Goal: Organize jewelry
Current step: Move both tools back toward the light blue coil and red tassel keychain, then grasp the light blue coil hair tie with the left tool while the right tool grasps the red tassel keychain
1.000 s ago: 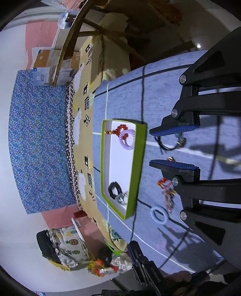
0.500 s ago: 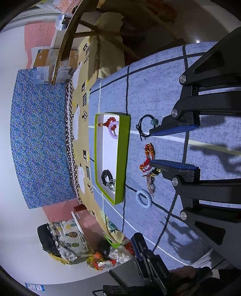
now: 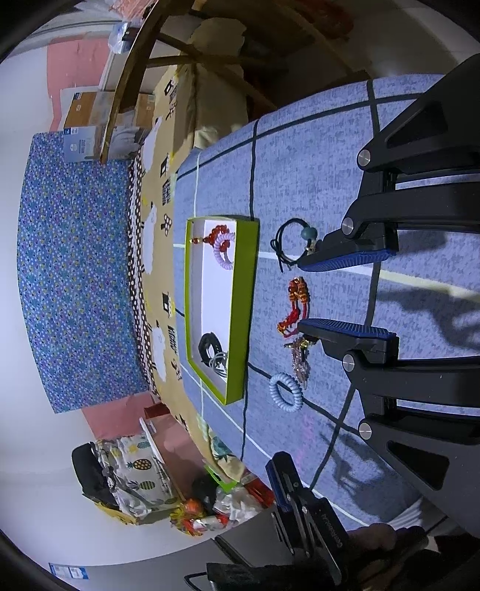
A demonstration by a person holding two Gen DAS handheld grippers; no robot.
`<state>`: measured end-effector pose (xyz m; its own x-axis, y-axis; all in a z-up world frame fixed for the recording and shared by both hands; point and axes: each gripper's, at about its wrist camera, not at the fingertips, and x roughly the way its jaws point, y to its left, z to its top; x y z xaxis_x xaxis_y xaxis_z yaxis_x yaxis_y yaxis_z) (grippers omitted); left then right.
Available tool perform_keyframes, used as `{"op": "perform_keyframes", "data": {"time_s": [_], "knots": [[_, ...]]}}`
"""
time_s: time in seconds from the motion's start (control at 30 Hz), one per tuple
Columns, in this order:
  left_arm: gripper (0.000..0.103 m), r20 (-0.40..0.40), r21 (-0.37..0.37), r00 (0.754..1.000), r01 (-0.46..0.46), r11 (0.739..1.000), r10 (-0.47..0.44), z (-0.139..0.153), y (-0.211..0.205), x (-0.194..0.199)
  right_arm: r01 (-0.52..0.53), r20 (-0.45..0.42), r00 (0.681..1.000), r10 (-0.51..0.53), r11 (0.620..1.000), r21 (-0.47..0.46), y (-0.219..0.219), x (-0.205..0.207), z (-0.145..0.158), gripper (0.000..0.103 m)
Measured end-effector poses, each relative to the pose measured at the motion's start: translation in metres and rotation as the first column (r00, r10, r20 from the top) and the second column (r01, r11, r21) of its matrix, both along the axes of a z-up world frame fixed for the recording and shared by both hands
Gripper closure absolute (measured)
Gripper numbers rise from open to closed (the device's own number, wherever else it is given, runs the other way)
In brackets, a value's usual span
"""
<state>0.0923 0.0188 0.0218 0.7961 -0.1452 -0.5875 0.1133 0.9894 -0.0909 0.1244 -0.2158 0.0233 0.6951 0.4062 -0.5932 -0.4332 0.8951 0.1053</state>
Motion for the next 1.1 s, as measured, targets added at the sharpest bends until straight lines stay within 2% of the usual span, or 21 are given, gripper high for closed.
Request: {"op": "perform_keyframes", "data": {"time_s": [0.33, 0.57, 0.9, 1.1], "knots": [[0.083, -0.047, 0.021, 0.999, -0.012, 1.0, 0.013, -0.014, 0.003, 0.026, -0.048, -0.054, 0.997, 0.046, 0.998, -0.03, 0.017, 0.028, -0.019, 0.076], [0.083, -0.114, 0.02, 0.993, -0.029, 0.999, 0.031, -0.029, 0.008, 0.05, -0.044, -0.131, 0.991, 0.039, 0.999, -0.031, 0.023, 0.059, -0.036, 0.076], [0.083, -0.22, 0.03, 0.975, -0.027, 0.999, 0.033, -0.044, 0.002, 0.077, -0.052, -0.209, 0.977, 0.029, 0.993, -0.106, 0.036, 0.088, -0.054, 0.076], [0.083, -0.236, 0.086, 0.971, -0.025, 0.996, 0.045, -0.047, -0.007, 0.081, -0.075, -0.2, 0.979, 0.045, 0.987, -0.145, 0.041, 0.087, -0.055, 0.078]]}}
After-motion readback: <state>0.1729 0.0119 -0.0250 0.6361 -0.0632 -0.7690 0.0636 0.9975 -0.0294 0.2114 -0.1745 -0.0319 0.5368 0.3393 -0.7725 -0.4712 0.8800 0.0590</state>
